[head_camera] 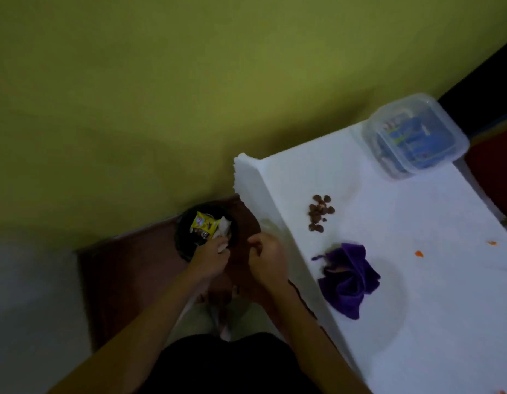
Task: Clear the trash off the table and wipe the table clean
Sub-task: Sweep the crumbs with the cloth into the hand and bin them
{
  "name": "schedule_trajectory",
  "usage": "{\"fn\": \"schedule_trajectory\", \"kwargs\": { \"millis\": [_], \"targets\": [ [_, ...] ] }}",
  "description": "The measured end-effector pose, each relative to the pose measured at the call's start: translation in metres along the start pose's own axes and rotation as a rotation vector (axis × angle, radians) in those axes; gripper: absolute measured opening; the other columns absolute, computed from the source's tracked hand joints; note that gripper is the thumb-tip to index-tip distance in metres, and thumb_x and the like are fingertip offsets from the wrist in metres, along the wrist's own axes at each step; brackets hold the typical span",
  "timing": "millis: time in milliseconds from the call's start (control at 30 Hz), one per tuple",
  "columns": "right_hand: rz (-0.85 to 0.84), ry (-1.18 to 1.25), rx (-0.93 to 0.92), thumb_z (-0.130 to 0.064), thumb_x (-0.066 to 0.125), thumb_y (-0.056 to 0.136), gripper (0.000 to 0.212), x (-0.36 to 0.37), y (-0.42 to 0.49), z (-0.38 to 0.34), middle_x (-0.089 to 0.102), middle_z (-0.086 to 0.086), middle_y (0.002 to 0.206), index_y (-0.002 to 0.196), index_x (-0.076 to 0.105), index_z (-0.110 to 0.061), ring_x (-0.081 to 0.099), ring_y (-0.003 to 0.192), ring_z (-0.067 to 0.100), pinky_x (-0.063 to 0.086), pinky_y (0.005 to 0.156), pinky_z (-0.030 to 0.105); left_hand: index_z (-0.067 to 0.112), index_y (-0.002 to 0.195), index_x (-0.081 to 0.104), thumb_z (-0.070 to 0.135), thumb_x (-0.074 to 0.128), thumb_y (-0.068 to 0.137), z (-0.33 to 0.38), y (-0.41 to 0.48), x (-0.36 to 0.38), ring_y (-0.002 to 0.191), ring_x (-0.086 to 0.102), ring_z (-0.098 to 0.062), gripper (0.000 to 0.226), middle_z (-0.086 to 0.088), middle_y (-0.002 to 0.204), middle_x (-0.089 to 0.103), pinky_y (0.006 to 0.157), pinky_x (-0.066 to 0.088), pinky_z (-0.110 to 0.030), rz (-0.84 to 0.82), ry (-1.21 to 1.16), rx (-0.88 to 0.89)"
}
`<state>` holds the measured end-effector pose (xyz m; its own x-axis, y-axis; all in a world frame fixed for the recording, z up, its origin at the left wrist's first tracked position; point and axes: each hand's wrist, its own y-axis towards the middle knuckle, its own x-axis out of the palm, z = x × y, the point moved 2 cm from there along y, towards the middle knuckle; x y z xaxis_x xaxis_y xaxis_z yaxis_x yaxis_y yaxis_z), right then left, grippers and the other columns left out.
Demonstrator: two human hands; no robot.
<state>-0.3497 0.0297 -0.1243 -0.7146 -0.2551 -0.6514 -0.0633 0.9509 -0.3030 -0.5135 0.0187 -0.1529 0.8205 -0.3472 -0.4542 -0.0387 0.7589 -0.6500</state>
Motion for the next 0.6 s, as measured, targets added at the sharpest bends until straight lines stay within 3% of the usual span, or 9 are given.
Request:
{"fn": "schedule_trajectory", "kwargs": {
  "millis": [200,300,367,433,500,600],
  "targets": [
    [-0.3,-0.134,0.054,-0.007,0.06,0.085,0.03,0.054,0.038,0.02,0.067,0.017,0.105,0.114,0.068,-0.013,0.064,0.098,0.033,0.046,0.081,0.03,0.008,0.129,0.064,0.015,0.056,0.098,-0.07,0.002,-0.028,0.111,0.062,-0.024,0.033,-0.014,0.128,0.066,0.088,0.042,-0.026,0.135,-0.152,-0.224],
    [-0.44,-0.185,0.115,-0.013,0.058,0.087,0.039,0.083,0.062,0.033,0.063,0.02,0.106,0.126,0.06,-0.017,0.063,0.092,0.038,0.043,0.073,0.032,0.011,0.102,0.063,0.02,0.053,0.097,-0.102,0.003,-0.025,0.079,0.054,-0.023,0.015,-0.011,0.092,0.061,0.07,0.04,-0.029,0.124,-0.216,-0.326],
    [-0.508,-0.207,0.14,-0.016,0.055,0.091,0.044,0.103,0.08,0.042,0.058,0.021,0.117,0.135,0.053,-0.018,0.06,0.097,0.04,0.043,0.075,0.032,0.012,0.123,0.057,0.019,0.052,0.096,-0.123,0.014,-0.019,0.072,0.052,-0.023,0.028,-0.021,0.089,0.062,0.07,0.04,-0.03,0.125,-0.261,-0.381],
    [-0.546,-0.235,0.166,-0.016,0.053,0.094,0.049,0.123,0.099,0.054,0.05,0.022,0.129,0.143,0.046,-0.017,0.057,0.106,0.041,0.043,0.081,0.034,0.009,0.149,0.037,0.011,0.052,0.098,-0.143,0.032,-0.011,0.08,0.057,-0.025,0.053,-0.02,0.097,0.064,0.072,0.042,-0.03,0.149,-0.302,-0.44],
    [-0.561,-0.248,0.194,-0.016,0.053,0.095,0.053,0.143,0.119,0.073,0.044,0.023,0.135,0.146,0.042,-0.016,0.056,0.108,0.043,0.047,0.086,0.038,0.013,0.155,0.027,0.009,0.052,0.098,-0.161,0.056,0.0,0.087,0.06,-0.028,0.062,-0.016,0.095,0.06,0.074,0.044,-0.033,0.158,-0.353,-0.481],
    [-0.553,-0.262,0.246,-0.02,0.053,0.097,0.057,0.18,0.149,0.111,0.039,0.024,0.142,0.151,0.036,-0.019,0.055,0.112,0.046,0.05,0.095,0.046,0.02,0.155,0.03,0.006,0.049,0.098,-0.193,0.104,0.02,0.089,0.057,-0.023,0.061,-0.012,0.102,0.061,0.078,0.042,-0.029,0.142,-0.372,-0.496]
  ]
}}
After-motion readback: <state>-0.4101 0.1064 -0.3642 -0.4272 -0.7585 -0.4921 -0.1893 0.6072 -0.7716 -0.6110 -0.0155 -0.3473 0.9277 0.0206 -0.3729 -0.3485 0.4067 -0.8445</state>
